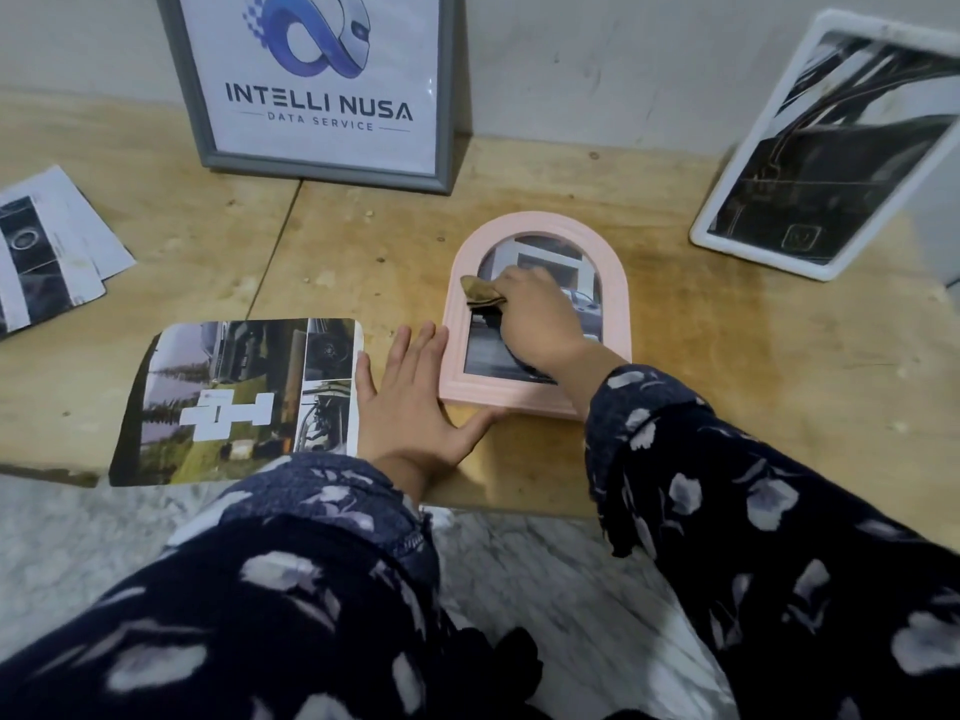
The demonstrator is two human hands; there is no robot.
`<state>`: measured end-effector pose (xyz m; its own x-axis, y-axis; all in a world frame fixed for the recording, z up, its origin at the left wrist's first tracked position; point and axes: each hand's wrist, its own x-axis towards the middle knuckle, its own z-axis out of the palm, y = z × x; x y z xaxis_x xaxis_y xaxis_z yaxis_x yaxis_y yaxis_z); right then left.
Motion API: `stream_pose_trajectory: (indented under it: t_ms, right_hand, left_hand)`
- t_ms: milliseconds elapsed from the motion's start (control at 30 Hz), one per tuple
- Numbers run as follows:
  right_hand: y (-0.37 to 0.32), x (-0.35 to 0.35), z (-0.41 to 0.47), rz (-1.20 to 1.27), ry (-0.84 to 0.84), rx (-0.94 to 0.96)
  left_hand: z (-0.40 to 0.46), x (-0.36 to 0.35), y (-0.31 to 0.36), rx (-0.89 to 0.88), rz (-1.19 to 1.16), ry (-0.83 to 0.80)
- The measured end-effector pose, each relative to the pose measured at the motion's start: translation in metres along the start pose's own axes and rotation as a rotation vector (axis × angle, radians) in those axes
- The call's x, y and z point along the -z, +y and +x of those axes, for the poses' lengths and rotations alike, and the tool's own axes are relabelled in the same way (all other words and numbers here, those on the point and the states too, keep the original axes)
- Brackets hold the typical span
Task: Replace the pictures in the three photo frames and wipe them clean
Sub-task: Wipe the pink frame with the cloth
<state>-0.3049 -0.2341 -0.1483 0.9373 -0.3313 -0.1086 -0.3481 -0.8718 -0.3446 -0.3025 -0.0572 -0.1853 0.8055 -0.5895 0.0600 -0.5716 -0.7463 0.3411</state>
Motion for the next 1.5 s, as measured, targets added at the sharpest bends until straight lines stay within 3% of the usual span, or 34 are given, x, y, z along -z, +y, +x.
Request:
stream_pose_trajectory:
  t_ms: [500,833,1000,1233,1367,1500]
  right_hand:
    - [-0.009,0.007,-0.057,0.096,-0.187,0.073]
    - [-0.005,0.034,-0.063,-0.117,-0.294,0.005]
    - [0.012,0.054,-0.074,-0.261,-0.306,-0.16]
    - [0.024,0.047,-0.111,-0.043,-0.027,-0.482]
    - [0.02,0.01,-0.133,-0.002,0.217,-0.493]
    - [0.014,0.005,-0.133,0.121,0.276,-0.509]
  left_hand:
    - [-0.001,-0.004,0.002,0.008,0.006,0.005]
    - [-0.001,-0.004,0.0,0.008,-0.007,0.026]
    - [-0.001,-0.003,0.001,0.005,-0.009,0.03]
    - [0.0,0.0,0.001,0.005,0.003,-0.007]
    - [0.0,-0.001,0.002,-0.001,0.002,-0.014]
    - [-0.002,0.002,0.002,-0.017,-0.024,-0.041]
